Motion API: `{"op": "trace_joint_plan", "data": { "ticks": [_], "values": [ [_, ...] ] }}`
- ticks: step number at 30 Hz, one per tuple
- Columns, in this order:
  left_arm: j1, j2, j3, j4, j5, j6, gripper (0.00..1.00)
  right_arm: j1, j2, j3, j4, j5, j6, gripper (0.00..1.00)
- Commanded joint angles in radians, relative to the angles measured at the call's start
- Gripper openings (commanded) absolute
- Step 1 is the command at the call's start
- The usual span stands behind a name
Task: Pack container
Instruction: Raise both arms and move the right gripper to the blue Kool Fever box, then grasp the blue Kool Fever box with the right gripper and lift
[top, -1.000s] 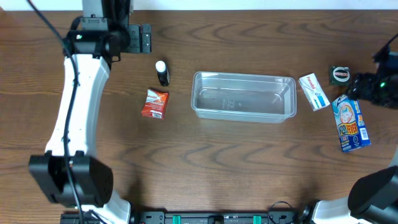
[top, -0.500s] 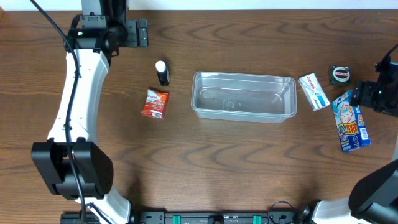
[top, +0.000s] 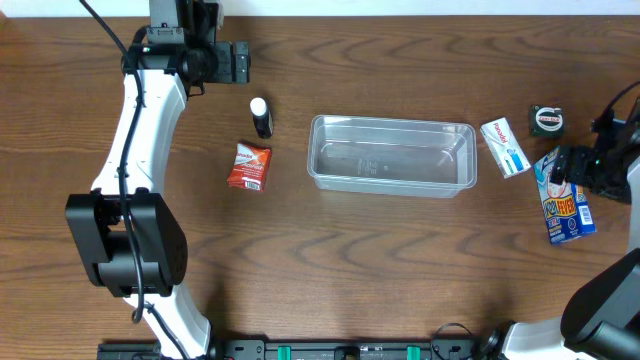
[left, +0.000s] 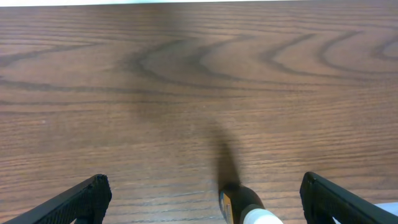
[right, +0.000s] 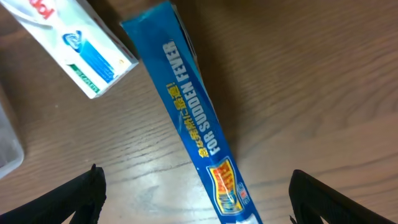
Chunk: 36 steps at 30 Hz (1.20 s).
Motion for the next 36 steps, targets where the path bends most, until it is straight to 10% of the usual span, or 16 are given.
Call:
{"op": "trace_joint_plan", "data": {
  "ticks": [1, 17, 24, 36],
  "values": [
    [0.000, 0.008, 0.015, -0.002, 0.022, 0.002, 0.98, -0.010, -0.008, -0.067, 0.038, 0.010, 0.056, 0.93],
    [0.000, 0.008, 0.014, -0.011, 0.021, 0.002, 0.99, -0.010, -0.009, -0.161, 0.190, 0.010, 0.074, 0.66],
    [0.000, 0.008, 0.014, -0.024, 0.021, 0.002, 0.95, -0.010, -0.009, -0.091, 0.140, 0.010, 0.074, 0.26],
    [0.000, 0.008, 0.014, -0.025, 0.021, 0.002, 0.89, -0.009, -0.009, -0.077, 0.107, -0.005, 0.082, 0.25]
  ]
}}
